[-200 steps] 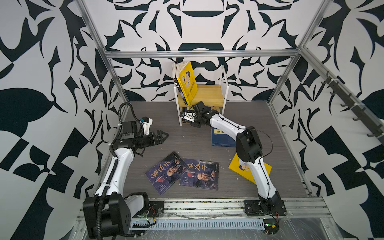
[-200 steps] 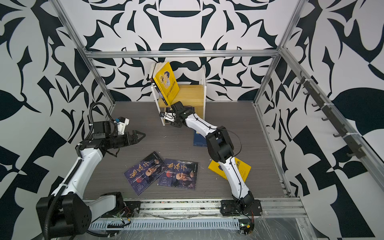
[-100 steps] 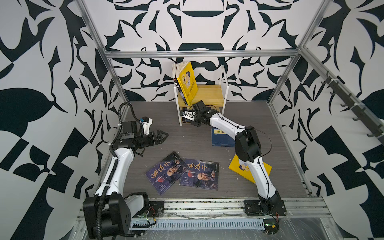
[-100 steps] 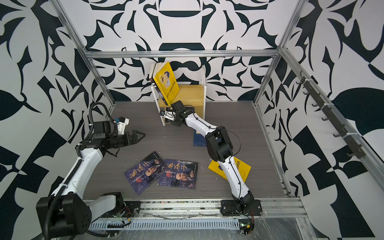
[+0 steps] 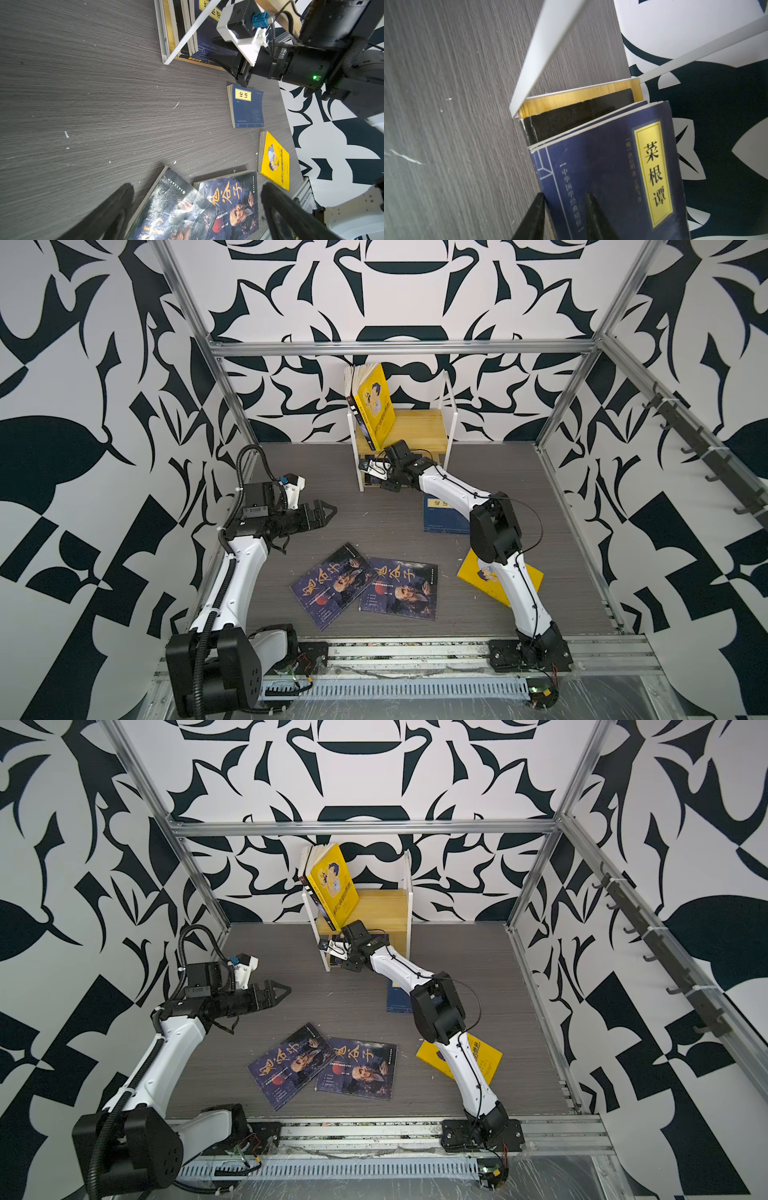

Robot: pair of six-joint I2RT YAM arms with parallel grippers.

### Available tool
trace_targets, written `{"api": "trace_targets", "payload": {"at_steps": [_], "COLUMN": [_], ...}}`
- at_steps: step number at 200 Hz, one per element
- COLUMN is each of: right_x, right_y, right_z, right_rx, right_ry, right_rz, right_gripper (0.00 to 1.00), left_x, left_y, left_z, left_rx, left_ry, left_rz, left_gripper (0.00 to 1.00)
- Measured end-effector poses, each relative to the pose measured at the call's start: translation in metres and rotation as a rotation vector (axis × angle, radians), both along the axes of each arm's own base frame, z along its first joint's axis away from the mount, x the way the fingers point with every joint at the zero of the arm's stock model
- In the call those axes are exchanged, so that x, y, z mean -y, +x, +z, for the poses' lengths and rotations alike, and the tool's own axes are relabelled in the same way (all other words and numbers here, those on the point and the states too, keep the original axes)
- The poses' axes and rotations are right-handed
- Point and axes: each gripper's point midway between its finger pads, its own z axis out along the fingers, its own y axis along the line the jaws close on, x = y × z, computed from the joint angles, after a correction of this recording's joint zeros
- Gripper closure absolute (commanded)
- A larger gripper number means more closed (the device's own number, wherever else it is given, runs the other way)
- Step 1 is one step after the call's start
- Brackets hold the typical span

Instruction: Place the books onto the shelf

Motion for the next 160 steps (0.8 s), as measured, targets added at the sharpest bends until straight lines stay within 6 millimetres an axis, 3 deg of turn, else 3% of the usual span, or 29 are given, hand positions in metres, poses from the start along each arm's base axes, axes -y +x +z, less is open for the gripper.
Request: {"api": "trace_targets", "payload": {"at_steps": [32,61,94,116,136,160], "right_x": [-0.003,0.000,-0.006,-0.019,-0.030,-0.044], "right_y": [-0.005,-0.032,-0.088,-0.133,-0.172,-0.218], "right_z": [0.001,0.011,0.055,0.076,0.078,0.060], "right_rx": [-0.011,-0.039,0.013,0.064,0.098,0.107], "right_ry": [0.014,0.023,0.069,0.118,0.149,0.147], "right_rz": [0.013,0.037,0.098,0.155,0.207,0.277], "right_gripper": [0.54,0.50,0.43,0.37,0.34,0.32], "left_x": [0.000,-0.003,-0.004,-0.006,-0.010,-0.015], "left_y": [-0.001,-0.002,0.000,-0.003,-0.006,-0.007], "left_z": [-0.002,-0.002,0.011,0.007,-0.002,-0.015], "left_rx": [0.009,0.021,0.070,0.070,0.058,0.036], "left_ry": [0.019,0.074,0.126,0.167,0.215,0.280], "left_rz": [-0.014,-0.039,-0.083,-0.107,-0.126,-0.148], "left_gripper": [0.00,0.00,0.08,0.12,0.17,0.23]}}
